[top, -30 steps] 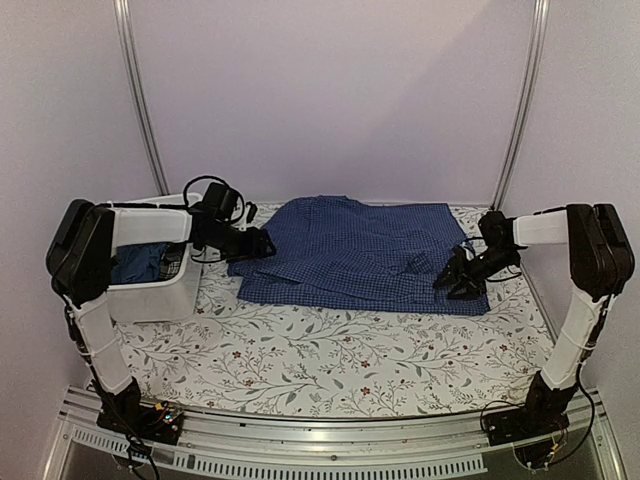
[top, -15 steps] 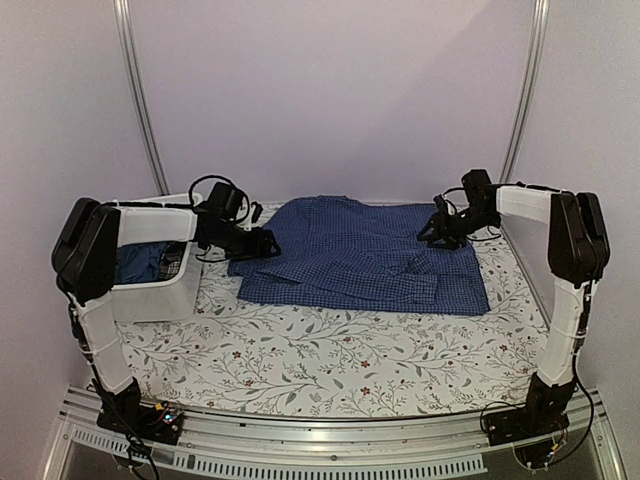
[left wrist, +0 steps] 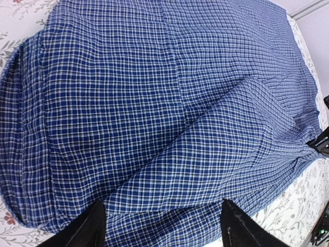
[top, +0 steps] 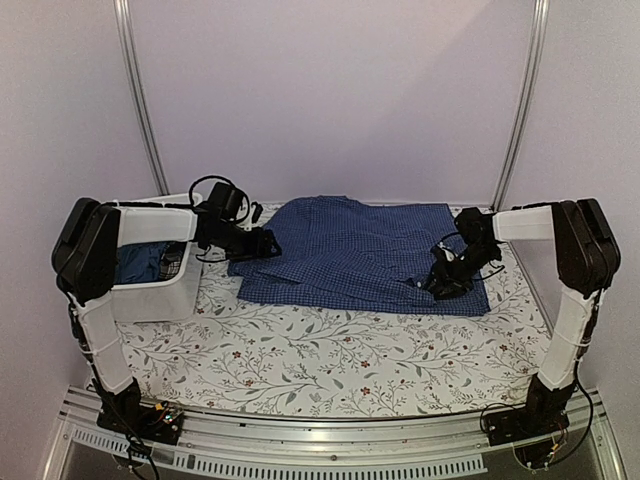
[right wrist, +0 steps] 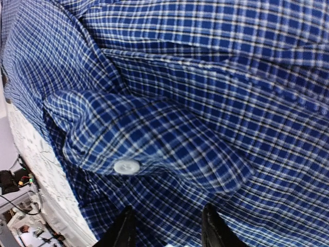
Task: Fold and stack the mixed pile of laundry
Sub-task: Adjust the 1/3-folded tank top at the center of the board.
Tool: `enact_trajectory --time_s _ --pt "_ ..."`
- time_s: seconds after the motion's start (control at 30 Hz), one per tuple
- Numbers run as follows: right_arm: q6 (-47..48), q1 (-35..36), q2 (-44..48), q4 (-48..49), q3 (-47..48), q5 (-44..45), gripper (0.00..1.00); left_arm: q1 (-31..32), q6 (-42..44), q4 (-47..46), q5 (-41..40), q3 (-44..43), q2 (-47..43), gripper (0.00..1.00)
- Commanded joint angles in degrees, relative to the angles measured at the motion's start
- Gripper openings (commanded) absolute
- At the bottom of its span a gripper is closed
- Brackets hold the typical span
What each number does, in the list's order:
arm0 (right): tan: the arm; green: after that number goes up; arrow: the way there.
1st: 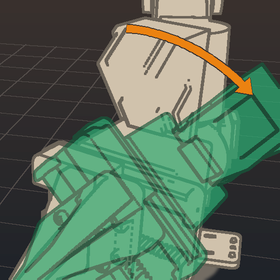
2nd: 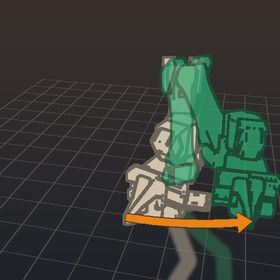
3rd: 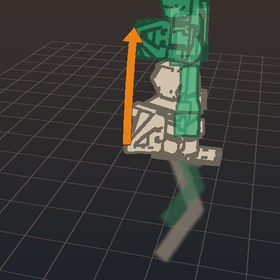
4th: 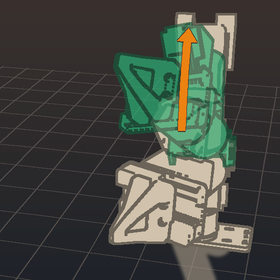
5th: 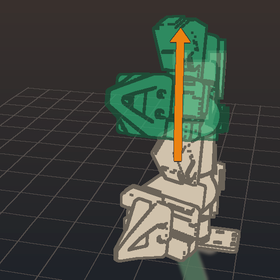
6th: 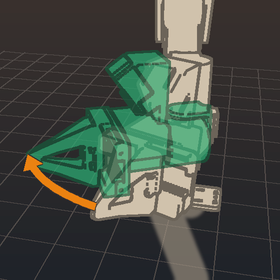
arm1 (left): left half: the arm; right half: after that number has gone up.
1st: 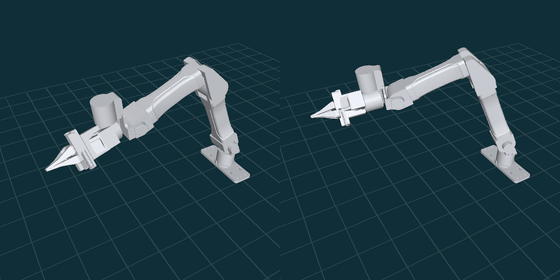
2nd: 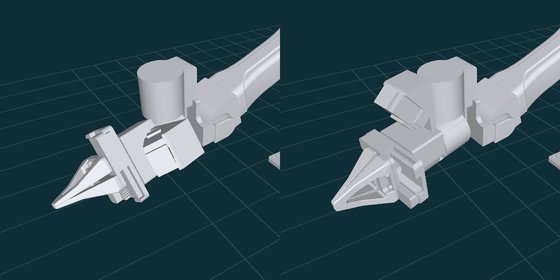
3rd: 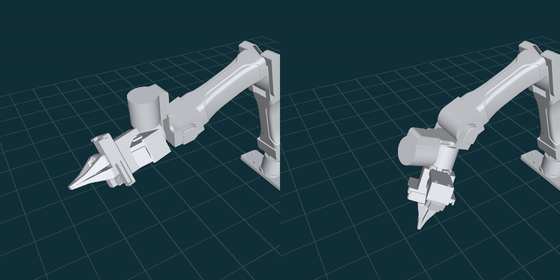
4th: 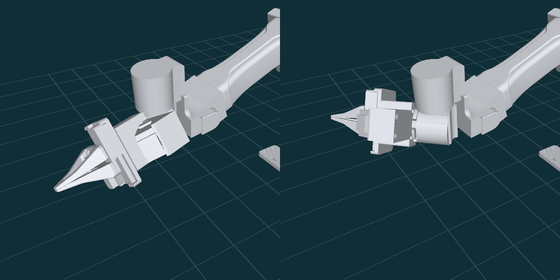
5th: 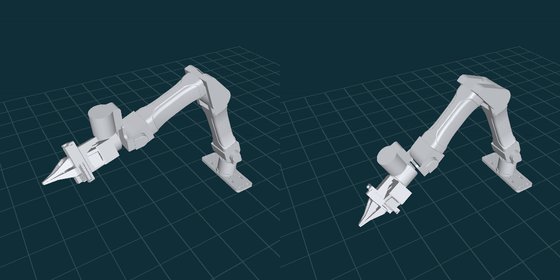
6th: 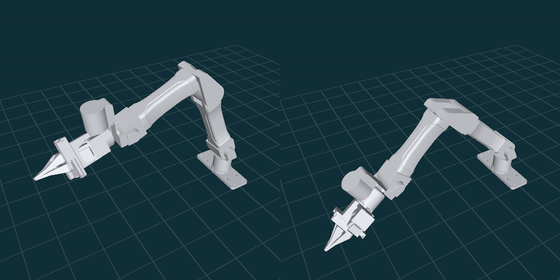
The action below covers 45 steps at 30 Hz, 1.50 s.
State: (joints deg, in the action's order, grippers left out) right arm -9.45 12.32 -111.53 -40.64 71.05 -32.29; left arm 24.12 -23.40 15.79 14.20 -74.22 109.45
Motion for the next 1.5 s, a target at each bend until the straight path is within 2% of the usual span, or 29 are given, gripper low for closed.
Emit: enact_trajectory --time_s 0.0,0.13,0.4,0.63,0.8,0.87,0.93,1.1,1.27,1.47 --pt "0.68 -0.15 3.20 -1.01 -1.38 8.73 0.50 0.64 0.16 -0.11 0.75 -0.05 0.78 0.76" --pt "-1.48 -0.55 5.33 1.39 -0.03 9.32 0.53 0.65 0.41 0.18 0.78 -0.21 0.83 0.76" --pt "-2.96 -5.62 4.41 4.78 1.81 -1.86 0.53 0.67 0.62 0.55 0.71 -1.05 0.78 0.76" --pt "-2.87 -5.33 -0.21 5.63 1.73 -4.12 0.45 0.62 0.66 0.73 0.69 -1.21 1.06 0.76" --pt "-1.36 -4.08 -2.78 5.82 0.74 -3.75 0.44 0.58 0.42 0.62 0.59 -0.69 1.59 0.76" --pt "-0.82 -3.73 -3.31 6.33 0.39 -3.74 0.39 0.58 0.25 0.43 0.66 -0.42 1.58 0.76" --pt "-0.45 -3.76 -3.34 6.08 0.72 -3.83 0.24 0.58 0.14 0.38 0.67 -0.24 1.56 0.76" --pt "0.12 -3.76 -0.48 5.13 2.53 -1.64 0.01 0.55 0.12 0.44 0.47 0.10 1.56 0.76" --pt "1.92 -3.72 3.63 4.04 4.62 1.11 0.00 0.46 0.07 0.29 0.44 0.39 1.85 0.76" --pt "4.49 -3.73 5.91 0.80 5.35 9.77 0.00 0.31 -0.14 0.90 -0.88 0.21 2.16 0.76"
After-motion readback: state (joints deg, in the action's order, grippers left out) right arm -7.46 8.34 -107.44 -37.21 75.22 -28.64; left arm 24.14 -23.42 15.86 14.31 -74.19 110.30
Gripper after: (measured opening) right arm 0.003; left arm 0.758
